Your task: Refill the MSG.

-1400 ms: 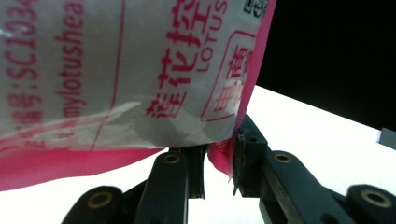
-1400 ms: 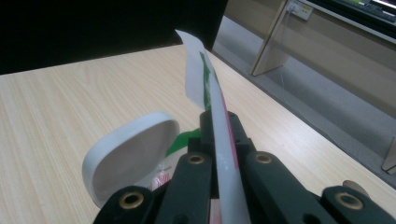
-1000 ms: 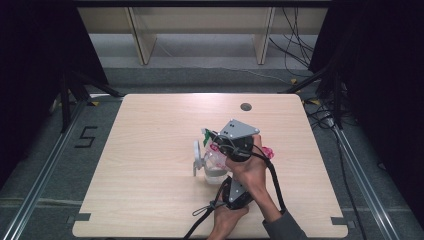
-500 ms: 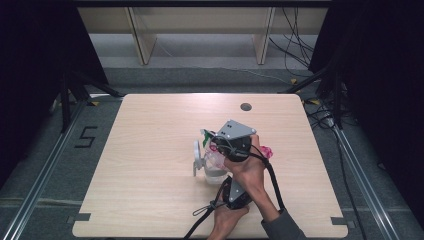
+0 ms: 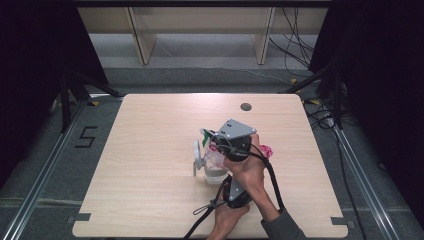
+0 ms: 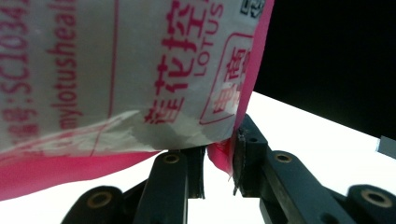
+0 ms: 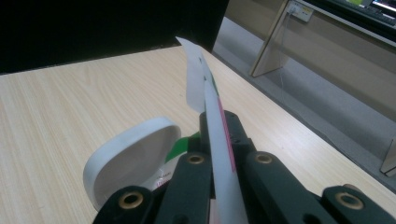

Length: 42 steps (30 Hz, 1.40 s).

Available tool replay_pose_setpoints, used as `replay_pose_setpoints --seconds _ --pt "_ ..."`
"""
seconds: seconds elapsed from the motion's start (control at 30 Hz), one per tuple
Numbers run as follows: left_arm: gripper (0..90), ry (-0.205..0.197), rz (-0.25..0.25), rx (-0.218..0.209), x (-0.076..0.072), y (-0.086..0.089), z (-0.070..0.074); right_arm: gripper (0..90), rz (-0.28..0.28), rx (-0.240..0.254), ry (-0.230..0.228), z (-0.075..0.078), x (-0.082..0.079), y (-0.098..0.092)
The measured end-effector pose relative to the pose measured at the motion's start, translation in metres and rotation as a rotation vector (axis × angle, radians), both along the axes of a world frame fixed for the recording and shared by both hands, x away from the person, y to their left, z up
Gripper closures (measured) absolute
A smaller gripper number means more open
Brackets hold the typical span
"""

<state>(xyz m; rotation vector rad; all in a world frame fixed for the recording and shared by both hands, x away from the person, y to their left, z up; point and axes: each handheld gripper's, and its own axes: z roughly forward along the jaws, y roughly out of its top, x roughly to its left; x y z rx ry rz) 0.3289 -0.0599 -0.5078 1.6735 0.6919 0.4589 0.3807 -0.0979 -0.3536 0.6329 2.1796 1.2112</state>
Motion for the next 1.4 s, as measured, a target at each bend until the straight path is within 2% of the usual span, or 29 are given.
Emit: replay_pose_setpoints --seconds 0.13,0.17,0.27,0.33,0.43,0.6,0.67,0.77,0.83,0.87,0.93,0.97,1.03,1.17,1.2,1.33,1.4 --pt "76.1 -0.001 -0.002 0.008 -0.0008 -0.0018 0.0012 90.0 -0.004 0.006 0.013 0.0015 -0.0005 -0.0005" --pt "76.1 0.001 -0.002 0.007 -0.0007 -0.0022 0.0013 90.0 0.0 0.005 -0.006 0.0012 0.0004 -0.0004" --pt "76.3 -0.006 0.0 0.011 -0.0012 -0.0032 0.0015 90.0 0.012 0.006 0.005 0.0017 0.0009 -0.0016" --pt "76.4 -0.005 0.0 0.009 -0.0005 -0.0031 0.0019 90.0 -0.007 0.019 0.013 0.0018 0.0 -0.0021" --pt "76.4 -0.006 0.003 0.003 -0.0008 -0.0033 0.0025 90.0 0.006 0.02 -0.002 0.003 0.0009 -0.0028" --pt "76.4 -0.014 0.006 -0.005 -0.0011 -0.0035 0.0031 90.0 0.004 0.017 0.006 0.0032 -0.0014 0.0" --pt "76.4 -0.012 0.007 -0.003 -0.0011 -0.003 0.0035 90.0 0.014 0.0 -0.012 0.0036 -0.0001 0.0004" --pt "76.5 -0.013 0.007 -0.004 -0.0006 -0.0028 0.0036 90.0 0.006 0.015 0.007 0.0037 -0.001 0.0007" --pt "76.5 -0.009 0.025 -0.046 -0.0014 -0.0059 0.003 90.0 0.014 0.006 -0.001 0.0036 -0.0004 0.0012" --pt "76.4 -0.013 0.009 -0.006 -0.0011 -0.0034 0.0034 90.0 0.009 0.01 0.005 0.0033 -0.0004 0.0014" --pt "76.5 -0.017 0.019 -0.013 -0.0008 -0.0042 0.0029 89.8 0.014 0.015 0.014 0.0028 -0.0002 0.0012" --pt "76.5 -0.013 0.029 -0.047 -0.0012 -0.0063 0.0026 89.7 0.014 0.018 0.013 0.0026 -0.0006 0.0015" --pt "76.5 -0.017 0.026 -0.036 -0.0013 -0.0056 0.0026 89.7 0.028 0.007 0.007 0.0026 0.0001 0.0022" --pt "76.7 -0.018 0.022 -0.039 -0.0015 -0.0054 0.0032 89.5 0.03 0.011 0.008 0.0025 -0.0003 0.0023" --pt "76.7 -0.026 0.009 -0.001 -0.0014 -0.0031 0.0037 89.4 0.034 0.012 0.011 0.0029 -0.0006 0.0021" --pt "76.7 -0.024 0.008 -0.002 -0.0019 -0.0034 0.0036 89.2 0.029 0.024 0.029 0.0035 -0.0009 0.0013" --pt "76.6 -0.017 0.024 -0.048 -0.0023 -0.0067 0.003 89.2 0.028 0.018 0.027 0.003 -0.001 0.0019"
